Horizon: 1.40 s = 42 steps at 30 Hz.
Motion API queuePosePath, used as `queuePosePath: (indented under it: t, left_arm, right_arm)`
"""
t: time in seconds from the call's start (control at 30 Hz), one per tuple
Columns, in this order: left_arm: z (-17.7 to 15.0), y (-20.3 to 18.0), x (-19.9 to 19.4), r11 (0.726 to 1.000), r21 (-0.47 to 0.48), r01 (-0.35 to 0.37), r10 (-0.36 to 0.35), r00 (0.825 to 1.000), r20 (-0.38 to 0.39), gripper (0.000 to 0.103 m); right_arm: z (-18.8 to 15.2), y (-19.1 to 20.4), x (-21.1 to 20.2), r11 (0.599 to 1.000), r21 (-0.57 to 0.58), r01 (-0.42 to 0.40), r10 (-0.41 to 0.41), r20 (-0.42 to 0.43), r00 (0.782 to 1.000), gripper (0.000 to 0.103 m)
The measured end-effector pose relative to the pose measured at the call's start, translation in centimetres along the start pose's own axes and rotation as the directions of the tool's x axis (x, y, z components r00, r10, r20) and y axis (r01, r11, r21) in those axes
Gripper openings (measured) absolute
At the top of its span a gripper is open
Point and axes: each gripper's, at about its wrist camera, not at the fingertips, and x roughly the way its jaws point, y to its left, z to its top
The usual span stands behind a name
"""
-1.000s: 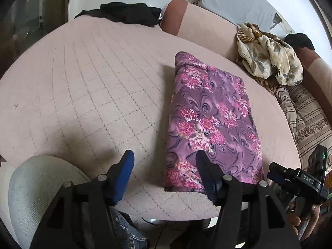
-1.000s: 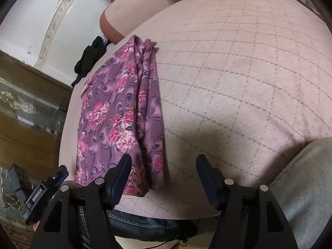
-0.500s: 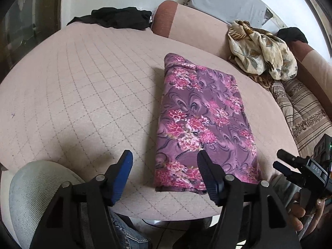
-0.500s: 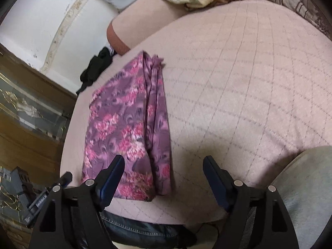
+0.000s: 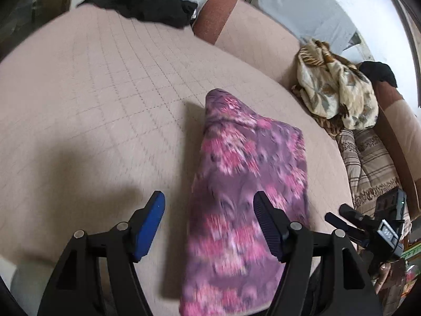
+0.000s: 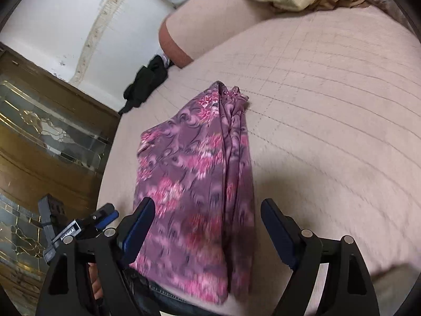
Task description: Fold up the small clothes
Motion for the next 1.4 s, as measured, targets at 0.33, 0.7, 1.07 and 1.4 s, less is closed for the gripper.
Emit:
queuePosePath:
  t: [0.33,0.7,1.07,1.4]
  left_arm:
    - [2.3,1.0,6.1,0.997,-0.022,0.080,-0.082,0.992,-0.096,0.069]
    - [2.2,0.3,5.3,0.997,0.021,0.079,-0.078,0.995,-0.060,0.069]
    - [8.0,0.3,5.9,0.994,0.002,0.106,-0.106,0.994,-0.013,0.072]
    - [8.8,-0.2,4.8,0.976,0.078,0.203,-0.212,0.968,0.135,0.017]
  right_arm:
    - [1.9,-0.5,8.3,0.997,-0.060,0.037,-0.043,-0.105,0.994,0.015]
    - [1.2,-0.1,7.1,0.990,-0.107,0.093,-0.096,-0.025,0.995,0.010]
    - [7.6,1.0,6.1,0.996,-0.092,0.001,0.000,0.003,1.000,0.052]
    - [9.2,-0.8,10.2,1.000,-0.017,-0.023,0.023,-0.016,1.000,0.008]
